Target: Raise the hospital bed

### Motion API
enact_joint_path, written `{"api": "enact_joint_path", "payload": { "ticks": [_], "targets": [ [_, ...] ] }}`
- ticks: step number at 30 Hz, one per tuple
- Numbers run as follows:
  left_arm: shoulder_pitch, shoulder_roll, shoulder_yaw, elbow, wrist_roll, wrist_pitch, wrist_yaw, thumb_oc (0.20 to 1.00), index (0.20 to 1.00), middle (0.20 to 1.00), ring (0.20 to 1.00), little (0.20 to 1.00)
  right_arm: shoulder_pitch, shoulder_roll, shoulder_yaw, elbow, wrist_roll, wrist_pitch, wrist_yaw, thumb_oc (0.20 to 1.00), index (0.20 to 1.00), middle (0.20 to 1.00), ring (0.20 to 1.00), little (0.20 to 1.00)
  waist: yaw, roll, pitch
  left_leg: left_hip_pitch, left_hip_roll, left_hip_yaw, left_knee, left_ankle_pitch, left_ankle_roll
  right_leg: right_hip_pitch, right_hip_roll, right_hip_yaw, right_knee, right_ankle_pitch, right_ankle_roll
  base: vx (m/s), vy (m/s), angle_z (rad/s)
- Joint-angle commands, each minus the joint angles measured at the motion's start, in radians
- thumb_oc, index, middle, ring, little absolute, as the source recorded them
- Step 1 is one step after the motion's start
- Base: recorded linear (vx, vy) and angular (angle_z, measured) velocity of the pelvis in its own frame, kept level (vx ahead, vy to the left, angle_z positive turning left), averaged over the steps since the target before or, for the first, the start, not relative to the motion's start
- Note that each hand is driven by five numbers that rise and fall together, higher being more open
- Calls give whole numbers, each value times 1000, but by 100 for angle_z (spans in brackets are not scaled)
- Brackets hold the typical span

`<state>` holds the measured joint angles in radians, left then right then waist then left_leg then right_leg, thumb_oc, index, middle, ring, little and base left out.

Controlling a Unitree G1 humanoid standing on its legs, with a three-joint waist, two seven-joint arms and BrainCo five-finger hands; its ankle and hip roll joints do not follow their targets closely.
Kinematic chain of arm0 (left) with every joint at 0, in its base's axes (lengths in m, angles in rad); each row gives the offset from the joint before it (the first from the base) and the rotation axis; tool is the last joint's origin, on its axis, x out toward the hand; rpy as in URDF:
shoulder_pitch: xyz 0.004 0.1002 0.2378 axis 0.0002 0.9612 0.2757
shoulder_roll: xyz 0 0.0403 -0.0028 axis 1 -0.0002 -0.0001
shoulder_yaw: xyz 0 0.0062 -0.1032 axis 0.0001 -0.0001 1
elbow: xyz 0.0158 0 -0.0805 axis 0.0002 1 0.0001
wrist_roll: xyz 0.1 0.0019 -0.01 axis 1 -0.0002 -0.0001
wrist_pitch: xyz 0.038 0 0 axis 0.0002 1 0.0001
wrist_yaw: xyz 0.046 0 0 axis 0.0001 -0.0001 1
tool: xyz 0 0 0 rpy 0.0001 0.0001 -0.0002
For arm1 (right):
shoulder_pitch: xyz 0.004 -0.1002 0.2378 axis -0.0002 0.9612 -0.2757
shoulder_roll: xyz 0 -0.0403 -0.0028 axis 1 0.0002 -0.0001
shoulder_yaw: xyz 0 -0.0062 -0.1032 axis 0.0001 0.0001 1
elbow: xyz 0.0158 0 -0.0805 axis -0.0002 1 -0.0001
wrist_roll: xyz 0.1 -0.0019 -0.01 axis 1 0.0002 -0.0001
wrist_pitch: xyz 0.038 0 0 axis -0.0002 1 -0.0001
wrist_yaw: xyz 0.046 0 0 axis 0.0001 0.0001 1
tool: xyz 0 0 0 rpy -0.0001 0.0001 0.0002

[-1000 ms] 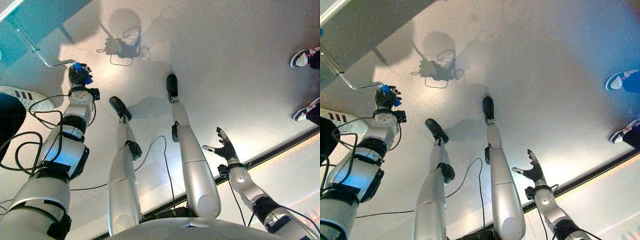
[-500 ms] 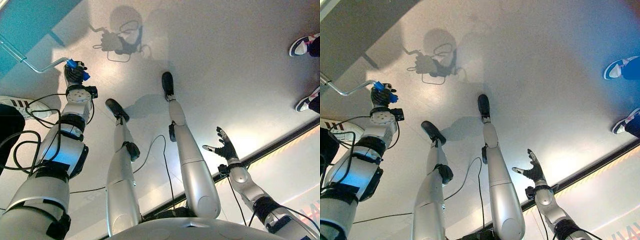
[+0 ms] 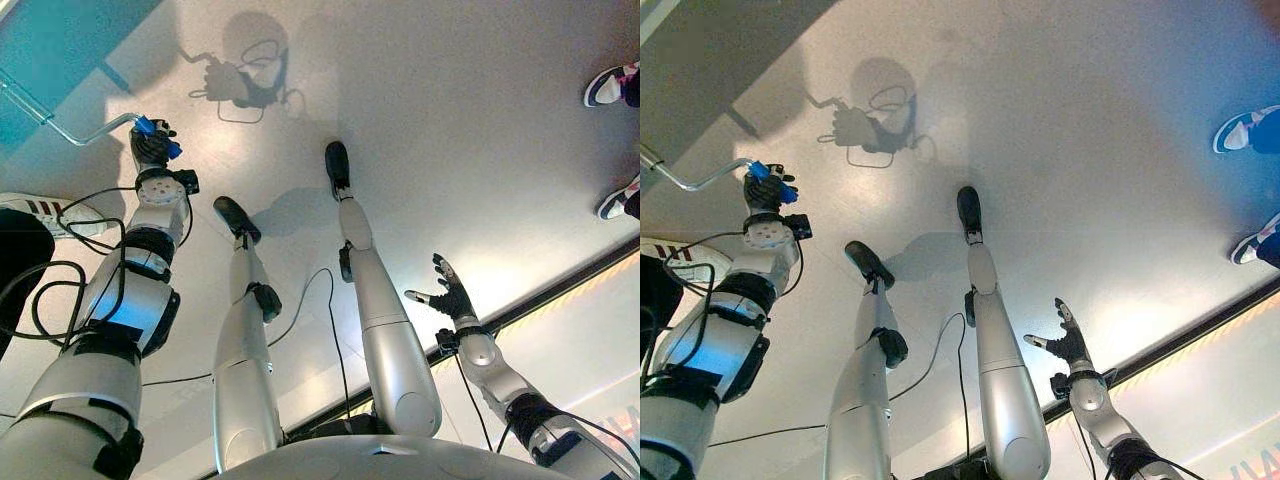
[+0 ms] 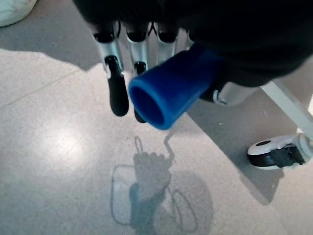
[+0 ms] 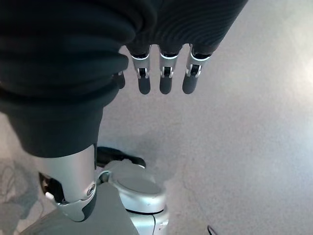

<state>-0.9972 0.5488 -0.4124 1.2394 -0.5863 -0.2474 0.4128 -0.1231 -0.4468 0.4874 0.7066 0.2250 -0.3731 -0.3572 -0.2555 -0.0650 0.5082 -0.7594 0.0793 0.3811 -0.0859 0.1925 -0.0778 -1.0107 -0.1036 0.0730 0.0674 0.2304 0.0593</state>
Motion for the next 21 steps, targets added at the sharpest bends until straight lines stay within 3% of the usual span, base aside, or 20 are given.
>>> {"api": "enact_joint_path", "payload": {
  "ticks": [1, 12, 13, 14, 16, 21],
  "targets": [
    [-141, -120, -58, -122, 36, -80, -61, 200, 200, 200, 200, 200, 97, -72, 28, -30, -16, -22, -16, 1000, 1000, 1000, 1000, 1000, -30, 19, 12, 58, 51, -50, 82, -30, -55, 40, 7, -7, 102, -105, 121, 0, 0, 0],
    [-124, -127, -64, -164, 4, -94, -72, 200, 200, 200, 200, 200, 86, -62, 25, -6, -8, -21, -16, 1000, 1000, 1000, 1000, 1000, -10, 40, 12, 89, 37, -74, 75, -25, -51, 90, -6, -28, 97, -104, 117, -8, -4, 0],
    [-131, -124, -65, -169, 2, -94, -71, 200, 200, 200, 200, 200, 78, -62, 22, -6, -7, -22, -16, 1000, 1000, 1000, 1000, 1000, -10, 38, 12, 63, 38, -64, 78, 4, -44, 67, -7, -30, 92, -71, 109, -12, -2, 4],
    [-124, -126, -67, -167, 2, -94, -72, 200, 200, 200, 200, 200, 84, -61, 25, -4, -7, -21, -16, 1000, 1000, 1000, 1000, 1000, -8, 41, 12, 90, 37, -77, 74, -24, -51, 93, -8, -30, 95, -104, 117, -18, -2, 8],
    [-134, -124, -73, -174, 8, -95, -72, 200, 200, 200, 200, 200, 78, -60, 22, 0, -6, -19, -16, 1000, 1000, 1000, 1000, 1000, -4, 43, 12, 65, 34, -72, 74, 7, -42, 73, -13, -37, 89, -70, 107, -58, -17, 8],
    [-145, -129, -79, -167, 7, -97, -70, 200, 200, 200, 200, 200, 84, -53, 28, 6, -8, -20, -19, 1000, 1000, 1000, 1000, 1000, 2, 41, 12, 61, 33, -80, 68, 13, -43, 75, -22, -46, 85, -69, 107, -33, -7, 8]
  ]
}}
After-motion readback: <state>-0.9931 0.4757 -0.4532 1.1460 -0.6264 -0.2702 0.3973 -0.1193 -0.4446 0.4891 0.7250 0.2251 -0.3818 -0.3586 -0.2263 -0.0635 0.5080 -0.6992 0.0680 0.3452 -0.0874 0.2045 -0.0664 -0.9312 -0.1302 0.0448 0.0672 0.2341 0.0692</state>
